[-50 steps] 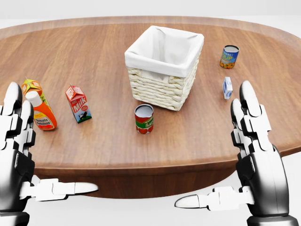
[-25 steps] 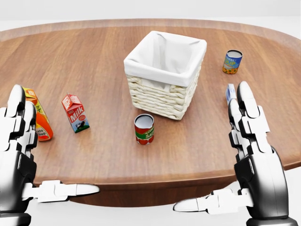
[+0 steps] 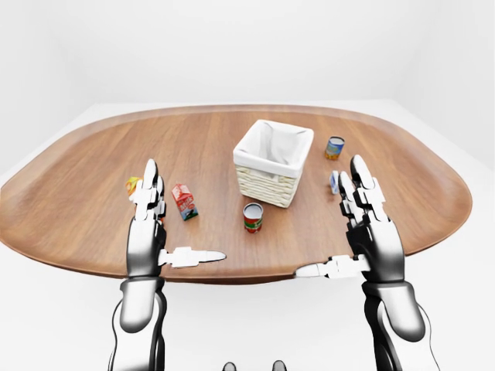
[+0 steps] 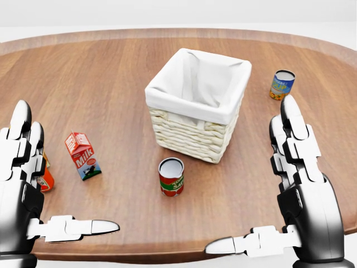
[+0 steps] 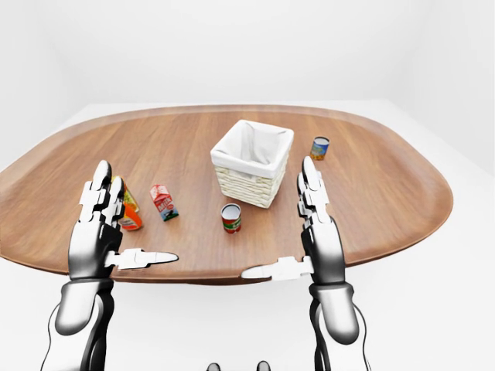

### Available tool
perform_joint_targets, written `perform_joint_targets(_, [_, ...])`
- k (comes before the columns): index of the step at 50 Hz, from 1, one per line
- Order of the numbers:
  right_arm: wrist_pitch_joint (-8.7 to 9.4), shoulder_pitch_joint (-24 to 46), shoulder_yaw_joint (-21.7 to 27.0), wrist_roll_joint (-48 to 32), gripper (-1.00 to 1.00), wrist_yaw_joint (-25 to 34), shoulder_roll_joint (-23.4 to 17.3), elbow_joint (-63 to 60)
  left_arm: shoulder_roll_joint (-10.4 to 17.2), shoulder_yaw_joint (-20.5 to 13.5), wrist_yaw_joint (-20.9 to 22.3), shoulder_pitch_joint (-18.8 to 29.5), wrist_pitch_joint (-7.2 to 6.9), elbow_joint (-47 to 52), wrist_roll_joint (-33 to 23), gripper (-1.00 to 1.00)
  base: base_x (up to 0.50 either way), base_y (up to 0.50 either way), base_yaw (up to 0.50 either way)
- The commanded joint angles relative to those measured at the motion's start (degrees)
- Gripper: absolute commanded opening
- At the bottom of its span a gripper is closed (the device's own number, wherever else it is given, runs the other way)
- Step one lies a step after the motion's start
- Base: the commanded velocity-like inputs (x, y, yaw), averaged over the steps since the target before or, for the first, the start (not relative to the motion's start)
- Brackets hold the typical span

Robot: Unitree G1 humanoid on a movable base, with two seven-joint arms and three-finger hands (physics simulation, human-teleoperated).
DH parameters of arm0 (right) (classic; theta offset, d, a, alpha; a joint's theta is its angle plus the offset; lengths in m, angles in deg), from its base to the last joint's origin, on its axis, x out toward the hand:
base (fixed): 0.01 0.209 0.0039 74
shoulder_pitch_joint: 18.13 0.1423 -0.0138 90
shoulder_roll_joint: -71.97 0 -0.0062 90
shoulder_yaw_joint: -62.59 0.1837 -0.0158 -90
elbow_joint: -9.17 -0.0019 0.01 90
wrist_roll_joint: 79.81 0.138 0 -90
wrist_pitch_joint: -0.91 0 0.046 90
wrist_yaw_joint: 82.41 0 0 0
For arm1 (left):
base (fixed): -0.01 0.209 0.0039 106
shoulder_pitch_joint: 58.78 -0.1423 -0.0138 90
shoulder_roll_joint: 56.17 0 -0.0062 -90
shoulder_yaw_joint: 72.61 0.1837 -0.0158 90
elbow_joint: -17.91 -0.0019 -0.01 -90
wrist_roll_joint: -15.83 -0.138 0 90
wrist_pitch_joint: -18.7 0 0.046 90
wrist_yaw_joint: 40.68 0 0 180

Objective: Pick the milk and place it in the basket.

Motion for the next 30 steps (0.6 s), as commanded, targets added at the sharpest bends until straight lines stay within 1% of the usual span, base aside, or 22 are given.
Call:
perform_joint_targets(1, [0.00,-0.16,-0.33,-0.18,1.00,0.09,-0.04,-0.29,0.00,0.08,0.06,-0.07,0.00,-0.02,-0.09,1.00,0.26,0.00,0.00])
perform_joint_targets(30, [0.00,-0.27,-0.43,-0.31,1.00,0.20,-0.10,0.18,0.03,0.28,-0.04,-0.15,0.00,-1.36,-0.61,1.00,0.26,0.00,0.00])
